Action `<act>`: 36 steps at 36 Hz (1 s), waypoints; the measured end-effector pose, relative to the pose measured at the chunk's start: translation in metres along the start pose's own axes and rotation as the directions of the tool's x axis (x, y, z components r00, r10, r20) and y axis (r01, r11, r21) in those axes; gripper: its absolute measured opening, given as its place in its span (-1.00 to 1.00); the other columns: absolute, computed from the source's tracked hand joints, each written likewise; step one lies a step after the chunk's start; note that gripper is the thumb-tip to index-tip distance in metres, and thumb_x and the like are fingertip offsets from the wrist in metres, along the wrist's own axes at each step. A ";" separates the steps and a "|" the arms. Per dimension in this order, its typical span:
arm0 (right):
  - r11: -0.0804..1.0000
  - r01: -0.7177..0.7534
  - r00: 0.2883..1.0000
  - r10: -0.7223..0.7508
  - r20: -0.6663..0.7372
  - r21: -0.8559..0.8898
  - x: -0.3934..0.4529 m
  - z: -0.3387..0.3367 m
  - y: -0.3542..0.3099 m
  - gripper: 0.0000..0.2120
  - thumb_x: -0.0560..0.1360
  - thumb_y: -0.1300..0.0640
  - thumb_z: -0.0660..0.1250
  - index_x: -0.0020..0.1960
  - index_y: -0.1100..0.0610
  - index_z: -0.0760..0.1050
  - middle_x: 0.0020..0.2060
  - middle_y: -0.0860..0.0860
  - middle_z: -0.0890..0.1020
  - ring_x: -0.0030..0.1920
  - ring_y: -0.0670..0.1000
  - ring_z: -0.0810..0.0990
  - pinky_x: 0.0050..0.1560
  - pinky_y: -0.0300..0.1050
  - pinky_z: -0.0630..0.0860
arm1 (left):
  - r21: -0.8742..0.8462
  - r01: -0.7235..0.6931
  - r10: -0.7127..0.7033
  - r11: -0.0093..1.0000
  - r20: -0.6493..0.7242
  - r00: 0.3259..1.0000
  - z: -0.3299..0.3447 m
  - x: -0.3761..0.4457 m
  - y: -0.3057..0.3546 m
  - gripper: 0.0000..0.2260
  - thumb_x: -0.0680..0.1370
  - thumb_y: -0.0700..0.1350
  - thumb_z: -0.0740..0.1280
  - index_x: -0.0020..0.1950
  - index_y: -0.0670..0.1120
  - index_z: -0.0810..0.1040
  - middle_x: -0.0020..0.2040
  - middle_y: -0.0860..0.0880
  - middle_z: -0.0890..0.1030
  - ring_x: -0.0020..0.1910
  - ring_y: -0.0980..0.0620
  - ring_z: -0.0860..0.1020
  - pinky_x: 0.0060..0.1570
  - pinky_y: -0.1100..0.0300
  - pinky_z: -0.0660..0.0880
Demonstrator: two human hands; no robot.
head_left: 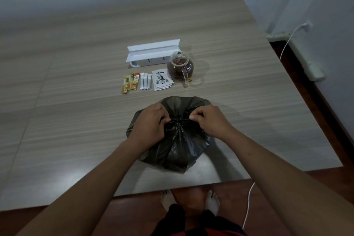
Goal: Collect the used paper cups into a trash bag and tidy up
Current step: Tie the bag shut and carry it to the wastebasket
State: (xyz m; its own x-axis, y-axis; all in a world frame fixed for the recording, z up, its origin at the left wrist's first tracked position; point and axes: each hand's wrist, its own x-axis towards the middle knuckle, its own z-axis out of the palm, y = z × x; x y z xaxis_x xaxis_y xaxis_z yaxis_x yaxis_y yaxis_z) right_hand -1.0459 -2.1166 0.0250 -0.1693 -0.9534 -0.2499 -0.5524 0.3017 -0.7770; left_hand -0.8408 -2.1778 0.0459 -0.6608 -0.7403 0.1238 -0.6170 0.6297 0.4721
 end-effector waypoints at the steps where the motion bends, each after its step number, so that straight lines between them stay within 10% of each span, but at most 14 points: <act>1: 1.000 0.007 1.000 -0.007 0.003 -0.012 0.000 0.001 0.000 -0.88 0.54 0.17 0.36 -0.04 0.13 0.69 -0.08 0.00 0.71 -0.10 -0.12 0.58 -0.09 -0.30 0.39 | 0.005 0.001 -0.001 1.000 -0.001 1.000 0.000 0.001 0.000 -0.89 0.49 -0.26 0.35 -0.24 -0.14 0.55 -0.16 -0.04 0.55 -0.12 -0.03 0.50 -0.07 -0.01 0.48; 8: 0.983 0.126 0.990 -0.116 0.082 -0.135 0.003 0.002 0.007 -0.66 0.48 -0.02 0.43 0.22 0.03 0.58 0.00 -0.07 0.49 0.02 -0.09 0.46 0.11 -0.14 0.41 | -0.025 0.030 -0.028 0.999 0.062 0.998 0.002 0.005 -0.009 -0.96 0.52 -0.13 0.39 -0.05 -0.05 0.58 -0.05 0.06 0.52 -0.02 0.04 0.50 0.01 0.09 0.48; 13: 0.907 0.213 0.973 -0.165 0.159 -0.363 0.004 0.006 0.004 -0.80 0.47 0.05 0.41 0.08 0.03 0.64 0.02 -0.01 0.62 0.08 0.06 0.56 0.10 -0.01 0.49 | -0.033 0.001 0.009 0.999 0.304 0.953 0.004 0.009 -0.014 -0.50 0.45 -0.09 0.46 0.37 0.03 0.44 0.28 0.05 0.49 0.22 0.11 0.47 0.24 0.24 0.37; 28: 0.950 0.011 0.972 -0.084 -0.221 -0.311 -0.008 -0.044 0.015 -0.90 0.48 0.12 0.40 -0.04 0.12 0.66 -0.08 0.08 0.64 -0.01 0.10 0.58 -0.01 -0.06 0.49 | -0.062 -0.084 0.090 0.995 0.101 0.991 0.012 0.070 0.039 -0.86 0.42 -0.32 0.41 -0.09 -0.15 0.70 -0.14 -0.12 0.68 -0.10 -0.06 0.59 -0.10 0.31 0.32; 36: 0.940 -0.221 0.863 0.065 -0.501 -0.260 -0.096 -0.123 0.059 -0.88 0.49 0.15 0.40 -0.01 0.17 0.66 -0.06 0.10 0.61 -0.01 0.11 0.54 0.00 -0.04 0.47 | -0.158 -0.368 0.393 0.916 0.183 0.901 0.058 0.121 0.148 -0.85 0.39 -0.34 0.43 -0.09 -0.18 0.71 -0.10 -0.16 0.70 -0.06 -0.12 0.63 -0.02 0.28 0.40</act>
State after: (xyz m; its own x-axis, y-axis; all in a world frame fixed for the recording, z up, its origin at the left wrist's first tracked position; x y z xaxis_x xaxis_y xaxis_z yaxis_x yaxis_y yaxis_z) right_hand -1.1631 -2.0083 0.0742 -0.5906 -0.8067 0.0235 -0.6941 0.4928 -0.5248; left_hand -1.0370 -2.1598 0.0799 -0.9162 -0.3764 0.1376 -0.2547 0.8119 0.5253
